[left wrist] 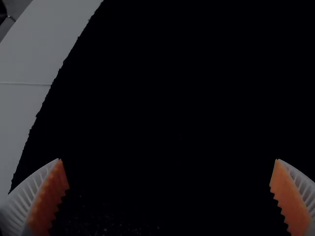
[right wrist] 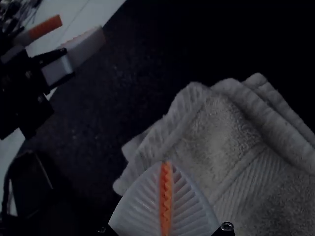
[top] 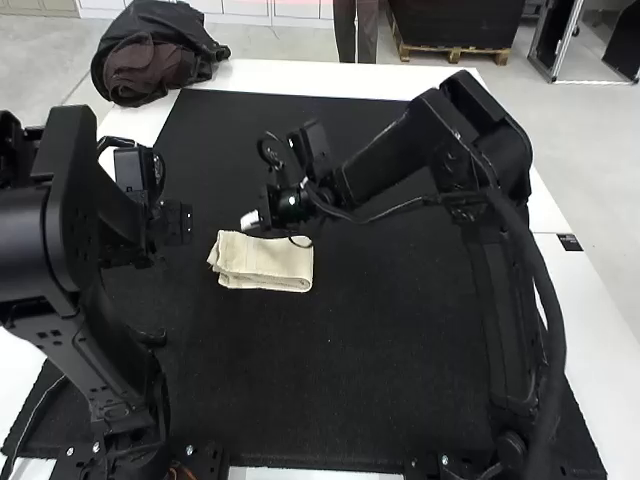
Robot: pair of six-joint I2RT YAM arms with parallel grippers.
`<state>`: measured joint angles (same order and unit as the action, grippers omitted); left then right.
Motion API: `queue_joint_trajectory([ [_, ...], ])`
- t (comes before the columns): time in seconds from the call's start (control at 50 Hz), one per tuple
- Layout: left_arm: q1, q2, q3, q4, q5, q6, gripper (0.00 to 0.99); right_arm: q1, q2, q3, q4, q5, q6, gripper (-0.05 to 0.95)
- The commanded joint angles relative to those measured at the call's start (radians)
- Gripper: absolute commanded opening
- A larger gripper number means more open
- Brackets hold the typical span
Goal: Fold the towel.
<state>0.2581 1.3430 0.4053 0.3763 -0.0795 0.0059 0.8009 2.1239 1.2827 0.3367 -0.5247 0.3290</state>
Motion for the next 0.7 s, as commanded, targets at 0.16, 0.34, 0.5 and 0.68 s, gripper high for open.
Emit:
queue_joint_trajectory([
  [0.16, 0.003, -0.008, -0.002, 0.018, 0.001, -0.009, 0.964, -0.017, 0.034, -0.092, 0.168, -0.028, 0.002, -0.02],
  [0.34, 0.003, -0.011, 0.004, 0.027, 0.001, -0.012, 0.964, -0.023, 0.087, -0.106, 0.249, -0.029, 0.002, -0.02],
  [0.5, 0.004, -0.016, 0.021, 0.026, 0.003, -0.011, 0.964, -0.034, 0.134, -0.109, 0.301, -0.029, 0.004, -0.02],
  [0.68, 0.004, -0.016, 0.047, 0.007, 0.003, -0.012, 0.964, -0.037, 0.18, -0.123, 0.354, -0.029, 0.001, -0.02],
])
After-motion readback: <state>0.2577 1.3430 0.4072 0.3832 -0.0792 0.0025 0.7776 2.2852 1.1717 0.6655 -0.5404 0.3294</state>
